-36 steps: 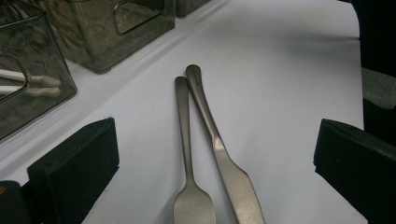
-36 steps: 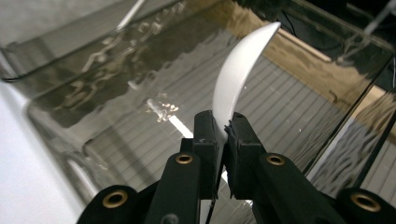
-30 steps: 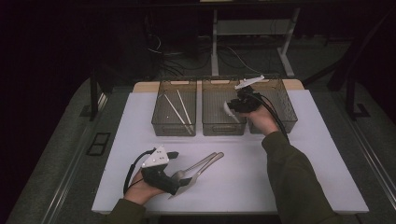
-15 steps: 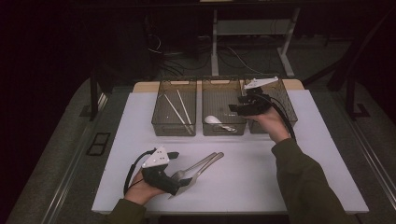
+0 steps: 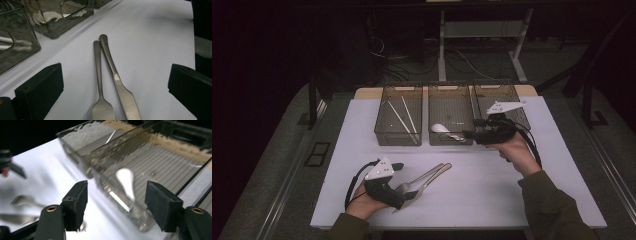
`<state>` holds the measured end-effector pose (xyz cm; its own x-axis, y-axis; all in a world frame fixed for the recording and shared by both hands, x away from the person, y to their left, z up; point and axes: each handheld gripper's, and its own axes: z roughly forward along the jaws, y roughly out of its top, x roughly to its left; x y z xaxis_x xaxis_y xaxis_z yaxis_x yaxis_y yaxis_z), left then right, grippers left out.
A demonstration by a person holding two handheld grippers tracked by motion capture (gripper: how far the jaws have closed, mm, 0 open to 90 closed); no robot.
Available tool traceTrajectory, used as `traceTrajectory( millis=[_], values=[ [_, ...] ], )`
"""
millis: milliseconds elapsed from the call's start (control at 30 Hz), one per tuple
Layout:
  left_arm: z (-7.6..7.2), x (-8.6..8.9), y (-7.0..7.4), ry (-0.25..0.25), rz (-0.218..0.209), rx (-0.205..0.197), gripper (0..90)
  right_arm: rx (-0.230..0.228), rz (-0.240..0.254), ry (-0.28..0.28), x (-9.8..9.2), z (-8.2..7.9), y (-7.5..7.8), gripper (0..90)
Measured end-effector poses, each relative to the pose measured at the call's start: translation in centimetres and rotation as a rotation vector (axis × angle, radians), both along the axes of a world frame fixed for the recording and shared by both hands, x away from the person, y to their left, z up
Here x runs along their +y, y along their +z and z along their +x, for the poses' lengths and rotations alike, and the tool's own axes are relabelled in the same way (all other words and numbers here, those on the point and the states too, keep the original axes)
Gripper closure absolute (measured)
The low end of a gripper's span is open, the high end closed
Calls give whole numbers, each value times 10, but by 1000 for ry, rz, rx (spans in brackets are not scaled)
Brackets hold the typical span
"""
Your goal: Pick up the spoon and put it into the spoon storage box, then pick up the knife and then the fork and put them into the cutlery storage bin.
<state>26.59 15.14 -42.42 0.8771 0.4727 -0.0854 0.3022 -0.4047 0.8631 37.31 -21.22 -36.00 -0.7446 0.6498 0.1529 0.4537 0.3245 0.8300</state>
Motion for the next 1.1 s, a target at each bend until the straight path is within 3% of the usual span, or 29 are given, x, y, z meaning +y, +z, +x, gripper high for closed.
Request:
traceTrajectory(
  millis=[233,600,733,933,1100],
  values=[
    [1,0,0,8,11,-4,0,4,39,2,-20,-32,-21,317],
    [0,-5,4,12,24,-24,64,-16,22,-30,-51,-76,-46,248],
    [2,-10,5,13,32,-23,159,-21,27,-38,-61,-90,-52,236],
    [8,-22,6,3,60,-38,381,-15,41,-45,-70,-103,-58,229],
    [21,-29,3,20,122,-47,527,-13,36,-43,-72,-110,-61,228]
  ],
)
